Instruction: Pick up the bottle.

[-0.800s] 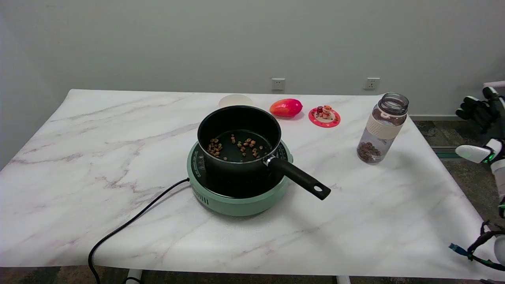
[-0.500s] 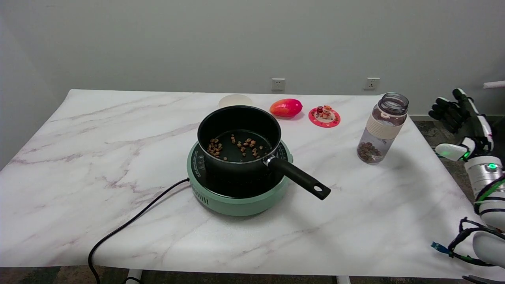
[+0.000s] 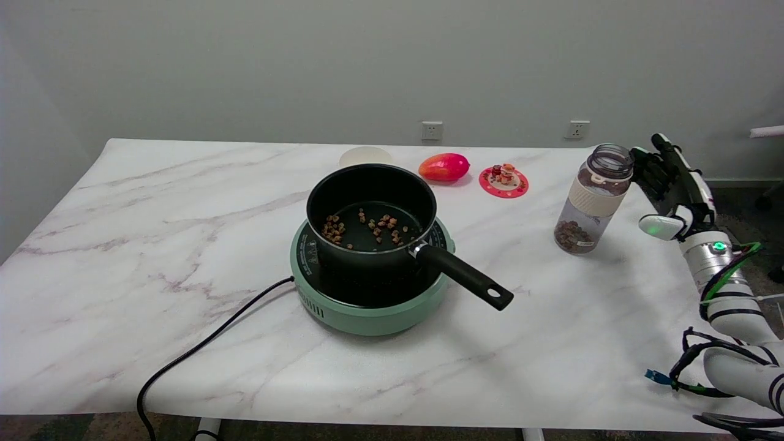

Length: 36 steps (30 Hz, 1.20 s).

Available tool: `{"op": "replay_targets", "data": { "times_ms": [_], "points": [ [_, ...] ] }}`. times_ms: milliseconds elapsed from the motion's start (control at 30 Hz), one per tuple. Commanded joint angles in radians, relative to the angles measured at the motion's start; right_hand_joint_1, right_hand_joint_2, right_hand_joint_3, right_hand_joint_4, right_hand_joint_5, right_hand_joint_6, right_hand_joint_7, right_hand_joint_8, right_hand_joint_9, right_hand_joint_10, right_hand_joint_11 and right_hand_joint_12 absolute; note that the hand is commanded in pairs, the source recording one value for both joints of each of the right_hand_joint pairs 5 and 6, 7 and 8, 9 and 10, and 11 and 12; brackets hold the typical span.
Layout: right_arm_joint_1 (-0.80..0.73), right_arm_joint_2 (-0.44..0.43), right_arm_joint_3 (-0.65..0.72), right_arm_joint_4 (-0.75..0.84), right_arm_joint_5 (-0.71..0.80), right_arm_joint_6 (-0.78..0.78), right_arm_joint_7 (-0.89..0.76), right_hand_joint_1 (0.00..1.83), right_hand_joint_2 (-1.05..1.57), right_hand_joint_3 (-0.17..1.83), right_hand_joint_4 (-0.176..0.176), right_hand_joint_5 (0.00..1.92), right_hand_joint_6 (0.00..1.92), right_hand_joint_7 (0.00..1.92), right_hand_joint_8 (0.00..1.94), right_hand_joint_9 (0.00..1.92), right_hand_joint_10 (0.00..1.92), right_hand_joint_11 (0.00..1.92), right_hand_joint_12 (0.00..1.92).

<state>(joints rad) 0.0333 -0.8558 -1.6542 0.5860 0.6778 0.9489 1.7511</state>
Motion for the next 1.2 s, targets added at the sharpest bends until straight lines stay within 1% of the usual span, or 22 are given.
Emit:
{"op": "replay_targets", "data": {
  "times_ms": [33, 200, 367, 967, 1100, 1200],
  "points": [
    [0.048, -0.008, -0.051, 0.02, -0.058, -0.059, 0.014, 1.17, -0.92, 1.02, 0.0, 0.09, 0.09, 0.36, 0.36, 0.4, 0.4, 0.45, 0.45],
    [0.056, -0.019, -0.066, 0.015, -0.058, -0.07, 0.024, 1.17, -0.96, 1.04, 0.0, 0.06, 0.06, 0.34, 0.34, 0.36, 0.36, 0.42, 0.42],
    [0.065, -0.029, -0.087, 0.007, -0.056, -0.07, 0.029, 1.17, -0.97, 0.99, 0.0, 0.05, 0.05, 0.33, 0.33, 0.35, 0.35, 0.39, 0.39],
    [0.082, -0.069, -0.113, -0.005, -0.058, -0.064, 0.03, 1.17, -1.01, 0.96, 0.0, 0.04, 0.04, 0.33, 0.33, 0.34, 0.34, 0.38, 0.38],
    [0.082, -0.071, -0.112, -0.005, -0.058, -0.061, 0.03, 1.17, -1.0, 0.94, 0.0, 0.04, 0.04, 0.33, 0.33, 0.34, 0.34, 0.37, 0.37],
    [0.082, -0.071, -0.11, -0.005, -0.058, -0.06, 0.03, 1.2, -0.97, 0.84, 0.0, 0.05, 0.05, 0.34, 0.34, 0.34, 0.34, 0.36, 0.36]
  ]
}}
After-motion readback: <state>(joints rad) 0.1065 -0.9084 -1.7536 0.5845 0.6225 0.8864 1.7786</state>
